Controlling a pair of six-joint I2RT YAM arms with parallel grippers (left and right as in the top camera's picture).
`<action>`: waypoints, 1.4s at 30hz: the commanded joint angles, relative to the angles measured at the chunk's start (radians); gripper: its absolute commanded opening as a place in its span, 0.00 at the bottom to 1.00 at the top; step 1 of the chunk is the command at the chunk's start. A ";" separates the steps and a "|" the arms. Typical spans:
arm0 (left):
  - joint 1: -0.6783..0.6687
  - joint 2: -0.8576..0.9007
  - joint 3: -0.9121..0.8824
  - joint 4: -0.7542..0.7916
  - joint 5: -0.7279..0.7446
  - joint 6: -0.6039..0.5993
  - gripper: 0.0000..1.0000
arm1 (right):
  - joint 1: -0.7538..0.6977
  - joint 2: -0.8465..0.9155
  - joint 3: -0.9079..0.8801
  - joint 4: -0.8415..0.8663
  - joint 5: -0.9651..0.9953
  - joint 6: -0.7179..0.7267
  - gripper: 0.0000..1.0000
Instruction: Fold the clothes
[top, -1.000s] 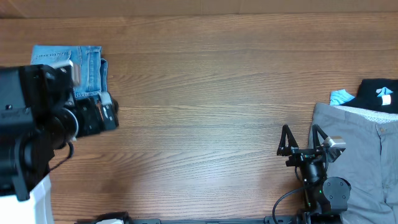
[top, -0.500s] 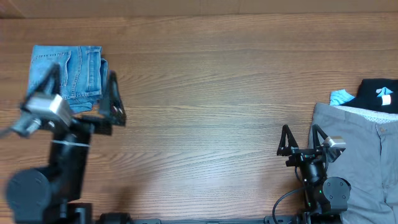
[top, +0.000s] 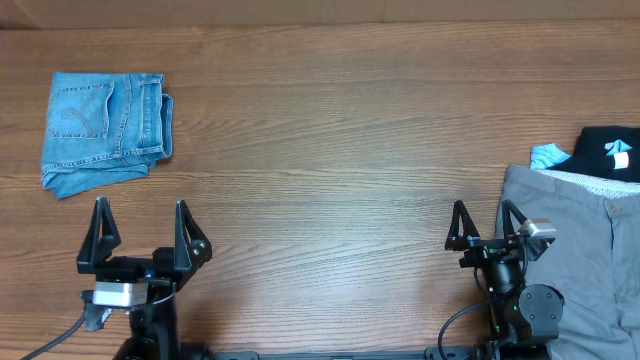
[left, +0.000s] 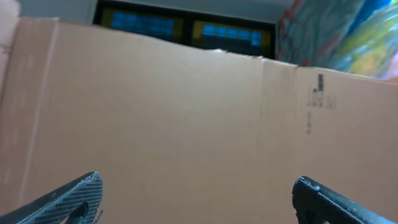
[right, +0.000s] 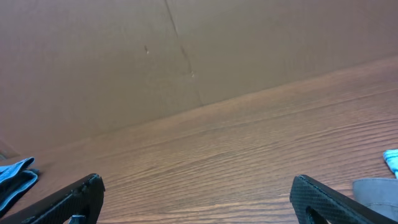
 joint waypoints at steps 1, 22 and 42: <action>-0.006 -0.084 -0.109 0.056 -0.071 0.019 1.00 | -0.003 -0.005 -0.010 0.005 -0.003 0.000 1.00; -0.007 -0.080 -0.175 -0.417 -0.078 0.012 1.00 | -0.003 -0.005 -0.010 0.005 -0.003 0.000 1.00; -0.006 -0.067 -0.173 -0.616 -0.061 0.012 1.00 | -0.003 -0.005 -0.010 0.005 -0.003 0.000 1.00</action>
